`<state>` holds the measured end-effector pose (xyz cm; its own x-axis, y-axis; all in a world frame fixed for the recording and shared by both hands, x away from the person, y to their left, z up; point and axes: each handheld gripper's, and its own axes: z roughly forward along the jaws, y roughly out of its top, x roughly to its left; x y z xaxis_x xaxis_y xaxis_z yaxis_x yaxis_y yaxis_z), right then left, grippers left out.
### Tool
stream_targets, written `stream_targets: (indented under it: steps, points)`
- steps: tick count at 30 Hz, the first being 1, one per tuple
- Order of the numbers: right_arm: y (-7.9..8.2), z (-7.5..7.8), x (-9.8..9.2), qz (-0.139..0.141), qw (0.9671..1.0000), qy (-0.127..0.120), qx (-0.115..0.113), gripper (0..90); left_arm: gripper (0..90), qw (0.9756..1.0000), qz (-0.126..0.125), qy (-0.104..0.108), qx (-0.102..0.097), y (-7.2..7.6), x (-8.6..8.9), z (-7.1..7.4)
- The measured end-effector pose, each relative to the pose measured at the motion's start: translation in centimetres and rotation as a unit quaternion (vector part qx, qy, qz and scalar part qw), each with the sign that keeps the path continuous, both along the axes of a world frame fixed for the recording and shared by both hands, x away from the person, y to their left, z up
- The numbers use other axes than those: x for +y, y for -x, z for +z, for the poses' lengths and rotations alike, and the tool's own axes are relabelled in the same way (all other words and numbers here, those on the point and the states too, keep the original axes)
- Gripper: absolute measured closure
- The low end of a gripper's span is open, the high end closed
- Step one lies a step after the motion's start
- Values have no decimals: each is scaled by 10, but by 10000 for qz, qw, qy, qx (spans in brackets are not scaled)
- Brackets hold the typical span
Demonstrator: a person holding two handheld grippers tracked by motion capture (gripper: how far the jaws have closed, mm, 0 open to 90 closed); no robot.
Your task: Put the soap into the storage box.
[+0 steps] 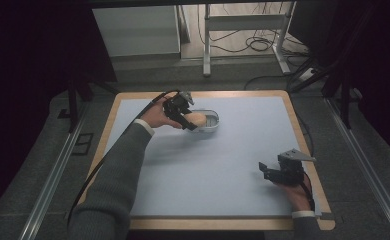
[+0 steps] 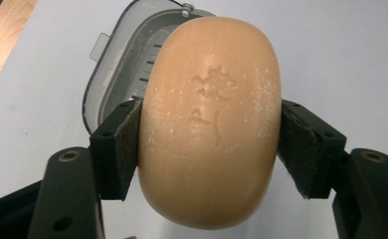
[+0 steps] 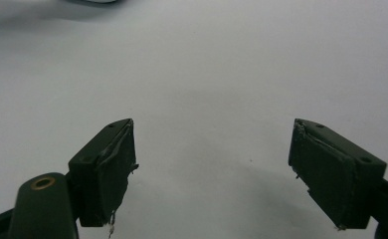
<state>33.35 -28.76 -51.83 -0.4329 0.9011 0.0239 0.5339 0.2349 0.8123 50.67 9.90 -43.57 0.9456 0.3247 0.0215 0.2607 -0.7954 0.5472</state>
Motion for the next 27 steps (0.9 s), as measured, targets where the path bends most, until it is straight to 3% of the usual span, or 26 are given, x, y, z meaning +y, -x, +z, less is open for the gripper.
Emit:
stream_targets:
  steps: [11, 27]
  points:
    - [0, 1, 0, -23, 10000, -10, -16, 185, 317, 9998, -8, -106, 157, -22, -18, -14]
    - [1, 0, -1, -28, 10000, 7, -21, 185, 314, 9997, 34, -203, 154, -28, -25, -25]
